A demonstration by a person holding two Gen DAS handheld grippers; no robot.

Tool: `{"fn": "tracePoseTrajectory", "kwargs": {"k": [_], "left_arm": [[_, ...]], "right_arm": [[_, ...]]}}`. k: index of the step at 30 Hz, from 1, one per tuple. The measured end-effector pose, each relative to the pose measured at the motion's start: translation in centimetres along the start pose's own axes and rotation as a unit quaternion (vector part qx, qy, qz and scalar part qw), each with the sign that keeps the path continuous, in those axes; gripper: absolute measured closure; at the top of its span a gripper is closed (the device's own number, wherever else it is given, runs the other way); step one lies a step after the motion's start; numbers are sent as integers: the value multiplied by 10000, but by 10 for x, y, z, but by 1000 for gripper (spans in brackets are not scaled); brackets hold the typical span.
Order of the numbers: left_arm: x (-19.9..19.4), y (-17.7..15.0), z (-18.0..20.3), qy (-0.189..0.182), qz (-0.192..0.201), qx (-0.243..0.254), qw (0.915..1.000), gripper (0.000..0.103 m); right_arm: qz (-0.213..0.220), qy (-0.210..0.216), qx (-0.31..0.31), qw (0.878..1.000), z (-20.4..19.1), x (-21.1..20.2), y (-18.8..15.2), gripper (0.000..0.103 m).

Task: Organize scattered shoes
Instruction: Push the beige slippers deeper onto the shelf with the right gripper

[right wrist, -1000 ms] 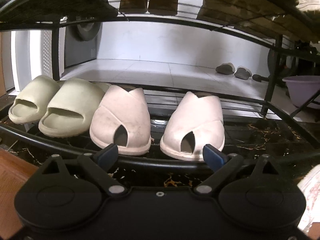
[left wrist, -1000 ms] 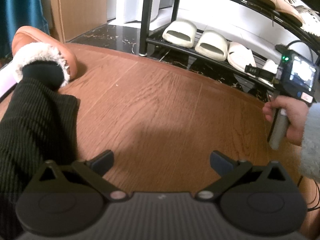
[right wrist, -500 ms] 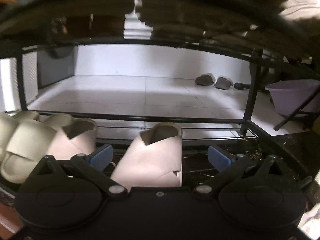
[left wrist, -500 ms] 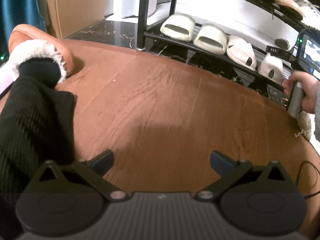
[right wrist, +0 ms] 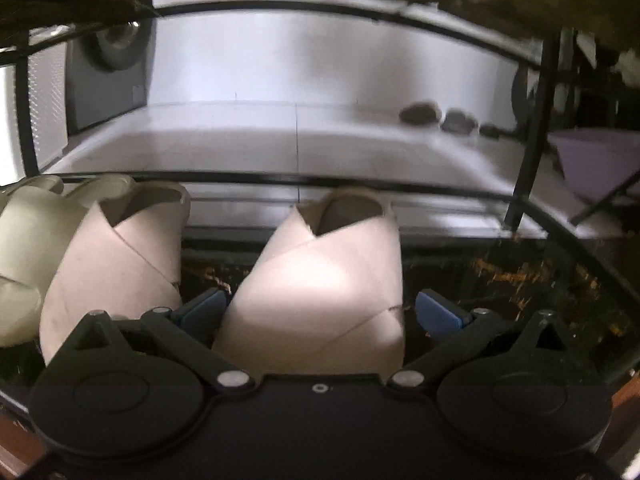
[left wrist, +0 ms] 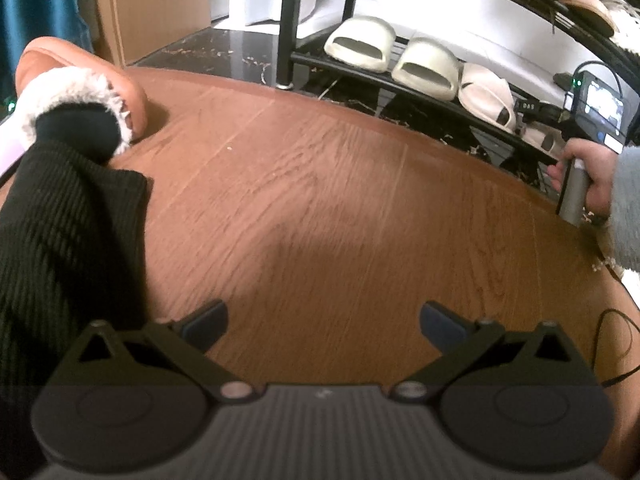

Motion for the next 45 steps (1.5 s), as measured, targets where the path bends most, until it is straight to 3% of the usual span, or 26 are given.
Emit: {"fn": "tracePoseTrajectory", "kwargs": {"k": [8, 15, 24, 29, 31, 38, 41, 45], "left_arm": [[-1, 0, 0, 0, -8, -6, 10000, 1], [1, -1, 2, 24, -40, 27, 10000, 1], [3, -2, 2, 66, -95, 34, 9999, 1], [5, -2, 4, 30, -111, 50, 9999, 1], [4, -2, 6, 21, -99, 105, 9999, 1], [2, -1, 1, -14, -39, -22, 10000, 1], [0, -1, 3, -41, 5, 14, 10000, 1], [0, -1, 3, -18, 13, 43, 10000, 1]], "right_arm": [[25, 662, -493, 9966, 2, -4, -5, 7], [251, 1568, -1137, 9808, 3, -15, -7, 8], [207, 2082, -915, 9736, -3, -10, -2, 8], [150, 2088, -929, 9734, -2, -8, 0, 6], [113, 1962, -950, 9759, -4, -9, 2, 0], [995, 1578, -955, 9778, -6, -61, 10, 0], [1086, 1828, -840, 9735, -19, -77, 15, 0], [823, 1993, -681, 9741, -56, -66, 25, 0]]}}
Point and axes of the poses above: each gripper's, at about its wrist camera, not at the fingertips, and x roughly the way its jaws point, z to its right, y to its top, the point moved 2 cm from there along x, roughly the way its jaws point, and after that the axes turned 10 degrees about z, right-handed, at the moved point
